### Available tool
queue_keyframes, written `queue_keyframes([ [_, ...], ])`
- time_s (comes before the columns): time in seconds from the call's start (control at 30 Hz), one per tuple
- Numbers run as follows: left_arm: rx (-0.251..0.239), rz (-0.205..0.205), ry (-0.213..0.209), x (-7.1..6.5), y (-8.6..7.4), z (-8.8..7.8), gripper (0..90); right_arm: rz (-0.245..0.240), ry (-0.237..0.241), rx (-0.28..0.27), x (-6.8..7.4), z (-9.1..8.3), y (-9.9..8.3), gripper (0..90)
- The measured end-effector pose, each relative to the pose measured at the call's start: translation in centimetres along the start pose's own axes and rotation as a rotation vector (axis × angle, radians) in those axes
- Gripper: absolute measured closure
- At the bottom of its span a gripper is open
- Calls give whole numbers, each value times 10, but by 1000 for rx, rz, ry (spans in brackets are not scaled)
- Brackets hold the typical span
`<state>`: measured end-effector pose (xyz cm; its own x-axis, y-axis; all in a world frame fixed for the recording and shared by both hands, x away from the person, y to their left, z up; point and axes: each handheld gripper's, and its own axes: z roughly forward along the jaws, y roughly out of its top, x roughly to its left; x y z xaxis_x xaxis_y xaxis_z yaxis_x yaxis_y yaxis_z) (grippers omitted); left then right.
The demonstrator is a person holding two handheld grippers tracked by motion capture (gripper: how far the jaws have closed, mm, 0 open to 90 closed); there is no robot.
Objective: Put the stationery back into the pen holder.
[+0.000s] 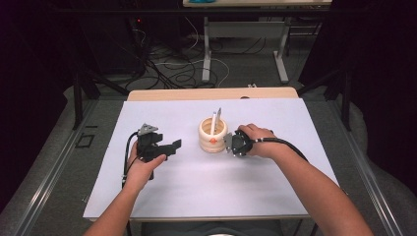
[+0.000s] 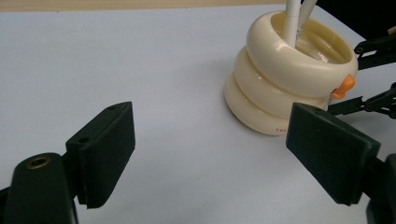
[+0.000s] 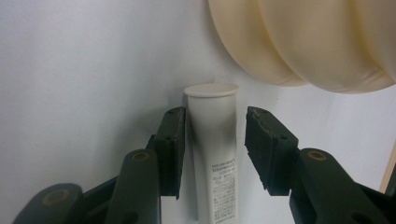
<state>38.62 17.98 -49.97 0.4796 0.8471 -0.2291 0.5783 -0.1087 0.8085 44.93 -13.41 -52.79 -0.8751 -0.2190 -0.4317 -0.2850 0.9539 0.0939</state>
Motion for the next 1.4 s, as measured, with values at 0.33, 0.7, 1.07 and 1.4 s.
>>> queue_keyframes([
  [0.33,2,-1,0,0,0,1,157,-28,17,15,1,3,4,620],
  [0.7,2,-2,0,0,0,1,157,-46,-7,0,3,6,4,669],
  [1.07,3,-2,2,1,0,1,157,-60,-6,16,3,5,5,672],
  [1.4,8,-4,1,1,0,0,157,-35,15,43,3,-3,4,673],
])
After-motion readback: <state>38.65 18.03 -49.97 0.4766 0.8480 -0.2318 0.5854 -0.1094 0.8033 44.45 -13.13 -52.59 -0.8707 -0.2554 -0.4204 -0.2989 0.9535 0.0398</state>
